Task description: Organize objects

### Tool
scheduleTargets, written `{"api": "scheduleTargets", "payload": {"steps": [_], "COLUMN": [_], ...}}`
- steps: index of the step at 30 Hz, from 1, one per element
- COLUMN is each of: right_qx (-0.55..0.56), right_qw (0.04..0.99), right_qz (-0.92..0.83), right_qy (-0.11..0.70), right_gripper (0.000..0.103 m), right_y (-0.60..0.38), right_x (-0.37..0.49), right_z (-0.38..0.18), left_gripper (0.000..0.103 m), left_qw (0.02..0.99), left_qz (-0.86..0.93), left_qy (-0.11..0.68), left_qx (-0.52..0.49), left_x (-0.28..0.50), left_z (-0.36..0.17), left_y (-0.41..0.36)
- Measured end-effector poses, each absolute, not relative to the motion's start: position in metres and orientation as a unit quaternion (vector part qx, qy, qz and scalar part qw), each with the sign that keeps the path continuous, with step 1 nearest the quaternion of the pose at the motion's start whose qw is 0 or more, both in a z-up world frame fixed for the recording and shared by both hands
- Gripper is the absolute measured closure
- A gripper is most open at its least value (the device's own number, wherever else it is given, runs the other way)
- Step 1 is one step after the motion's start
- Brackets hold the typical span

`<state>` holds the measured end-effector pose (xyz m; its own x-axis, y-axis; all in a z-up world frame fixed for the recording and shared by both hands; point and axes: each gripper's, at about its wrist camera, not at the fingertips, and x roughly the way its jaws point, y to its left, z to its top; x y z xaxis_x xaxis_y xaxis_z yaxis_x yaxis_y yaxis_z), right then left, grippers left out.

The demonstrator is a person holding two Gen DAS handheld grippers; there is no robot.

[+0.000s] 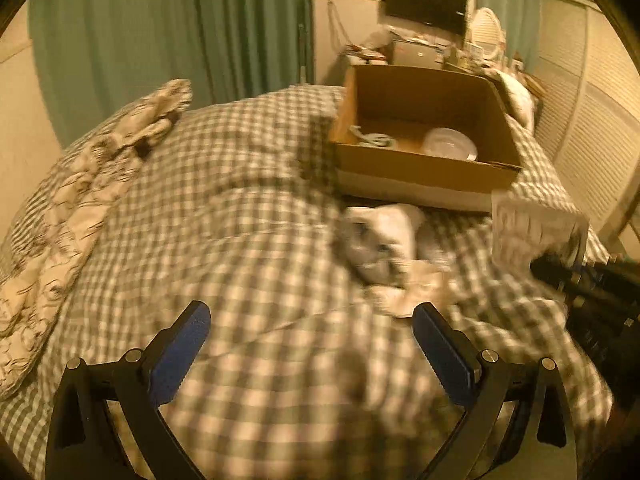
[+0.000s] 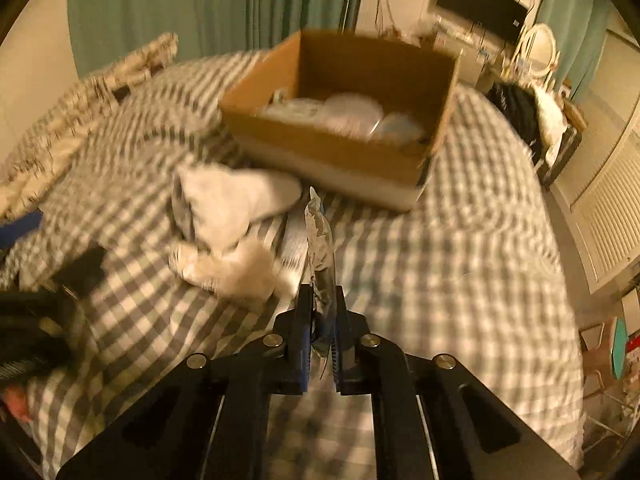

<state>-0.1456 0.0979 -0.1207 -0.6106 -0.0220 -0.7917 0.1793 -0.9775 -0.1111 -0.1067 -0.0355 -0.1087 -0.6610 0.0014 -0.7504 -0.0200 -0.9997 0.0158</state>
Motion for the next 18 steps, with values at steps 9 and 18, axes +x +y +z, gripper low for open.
{"api": "scheduleTargets", "payload": {"steps": [9,18], "right_qx": [0.398,0.407], "right_qw": [0.040,0.066], "right_qz": [-0.914,-0.910], "right_qy": [0.073,0.042], "right_gripper": [0.095,0.096], "right_y": [0.134,0.155], "right_x": [-0.145,-0.150], "right_z": [-0.097,-0.112], "left_gripper": [0.006,0.012], "left_qw": [0.050,0.035], "left_qz": [0.894,0.863], "left_qy": [0.016,0.038], "left_qx": [-0.446,-0.503], "left_x": [-0.139,-0.174], "left_z": [-0.128,-0.181], "left_y": [0.030,0.061]}}
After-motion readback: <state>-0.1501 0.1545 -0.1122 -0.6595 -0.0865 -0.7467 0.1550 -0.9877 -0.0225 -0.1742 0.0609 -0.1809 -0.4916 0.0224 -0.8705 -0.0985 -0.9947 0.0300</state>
